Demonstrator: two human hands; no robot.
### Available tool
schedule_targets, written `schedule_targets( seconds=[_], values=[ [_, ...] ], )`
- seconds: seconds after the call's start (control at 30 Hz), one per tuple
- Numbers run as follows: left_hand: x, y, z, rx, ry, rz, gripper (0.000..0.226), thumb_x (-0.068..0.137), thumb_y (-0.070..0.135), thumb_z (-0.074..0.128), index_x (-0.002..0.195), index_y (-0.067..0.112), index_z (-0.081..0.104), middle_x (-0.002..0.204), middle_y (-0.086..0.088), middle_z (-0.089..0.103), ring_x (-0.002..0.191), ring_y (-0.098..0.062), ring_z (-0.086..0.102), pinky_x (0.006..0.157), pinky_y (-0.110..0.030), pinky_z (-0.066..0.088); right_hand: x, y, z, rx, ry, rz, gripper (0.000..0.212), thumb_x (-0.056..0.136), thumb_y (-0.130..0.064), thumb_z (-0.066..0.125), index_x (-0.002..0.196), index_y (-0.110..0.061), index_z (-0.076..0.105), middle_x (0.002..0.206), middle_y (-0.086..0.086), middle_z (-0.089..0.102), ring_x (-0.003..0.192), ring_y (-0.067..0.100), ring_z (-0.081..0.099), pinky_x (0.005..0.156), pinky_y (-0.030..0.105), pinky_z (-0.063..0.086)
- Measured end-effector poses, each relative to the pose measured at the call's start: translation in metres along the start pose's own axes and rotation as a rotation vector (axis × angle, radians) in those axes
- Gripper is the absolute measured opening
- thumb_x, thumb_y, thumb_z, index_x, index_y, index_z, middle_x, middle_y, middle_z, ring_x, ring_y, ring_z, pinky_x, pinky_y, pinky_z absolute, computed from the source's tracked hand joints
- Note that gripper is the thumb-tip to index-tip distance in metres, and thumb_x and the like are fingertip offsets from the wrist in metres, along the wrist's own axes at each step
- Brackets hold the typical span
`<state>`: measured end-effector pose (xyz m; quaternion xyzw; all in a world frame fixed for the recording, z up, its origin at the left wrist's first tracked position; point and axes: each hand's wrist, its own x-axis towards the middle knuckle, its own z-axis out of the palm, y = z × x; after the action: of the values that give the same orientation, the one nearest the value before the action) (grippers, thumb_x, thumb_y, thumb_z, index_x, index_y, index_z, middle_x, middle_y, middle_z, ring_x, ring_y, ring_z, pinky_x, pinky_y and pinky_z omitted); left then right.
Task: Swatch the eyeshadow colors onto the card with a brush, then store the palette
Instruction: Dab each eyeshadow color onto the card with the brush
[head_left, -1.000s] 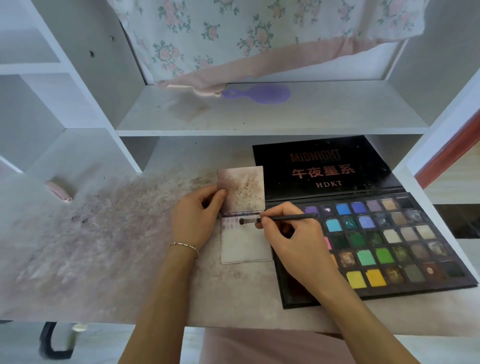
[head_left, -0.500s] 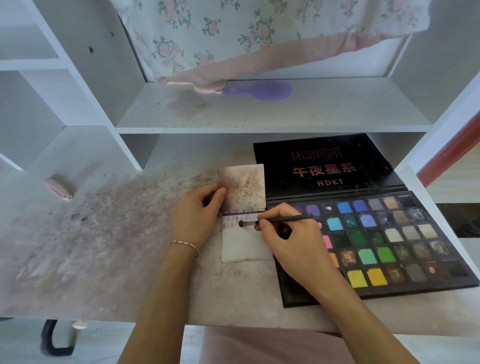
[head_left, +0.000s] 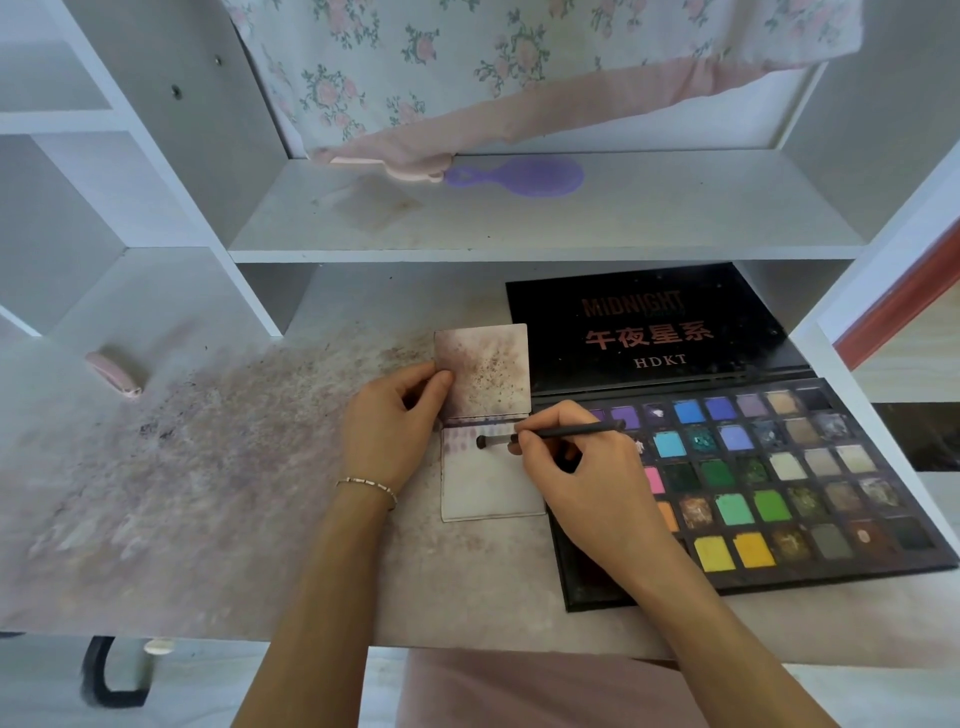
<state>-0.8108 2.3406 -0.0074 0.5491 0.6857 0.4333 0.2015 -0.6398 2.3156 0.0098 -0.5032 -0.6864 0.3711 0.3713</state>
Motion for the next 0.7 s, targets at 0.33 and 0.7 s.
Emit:
schedule_targets(
  seconds=[0.33, 0.7],
  values=[
    [0.0005, -0.0005, 0.0002, 0.006, -0.002, 0.017, 0.018, 0.089, 0.024, 0.058, 0.089, 0.013, 0.072, 0.064, 0.024, 0.053, 0.065, -0.005, 0.054, 0.068, -0.024, 0.048, 0.0003, 0.0024, 0.0010, 0.003, -0.001, 0.011, 0.015, 0.085, -0.019, 0.056, 0.079, -0.032, 0.054, 0.081, 0.000, 0.066, 0.073, 0.009, 0.060, 0.065, 0.020, 0.051],
    [-0.0005, 0.0024, -0.0008, -0.044, 0.005, 0.003, 0.014, 0.088, 0.021, 0.059, 0.085, 0.019, 0.072, 0.065, 0.016, 0.058, 0.069, -0.012, 0.058, 0.076, -0.038, 0.052, -0.0003, 0.0014, 0.0007, 0.005, -0.018, 0.014, 0.021, 0.086, -0.017, 0.057, 0.076, -0.034, 0.051, 0.081, 0.003, 0.066, 0.075, 0.010, 0.060, 0.068, 0.020, 0.050]
  ],
)
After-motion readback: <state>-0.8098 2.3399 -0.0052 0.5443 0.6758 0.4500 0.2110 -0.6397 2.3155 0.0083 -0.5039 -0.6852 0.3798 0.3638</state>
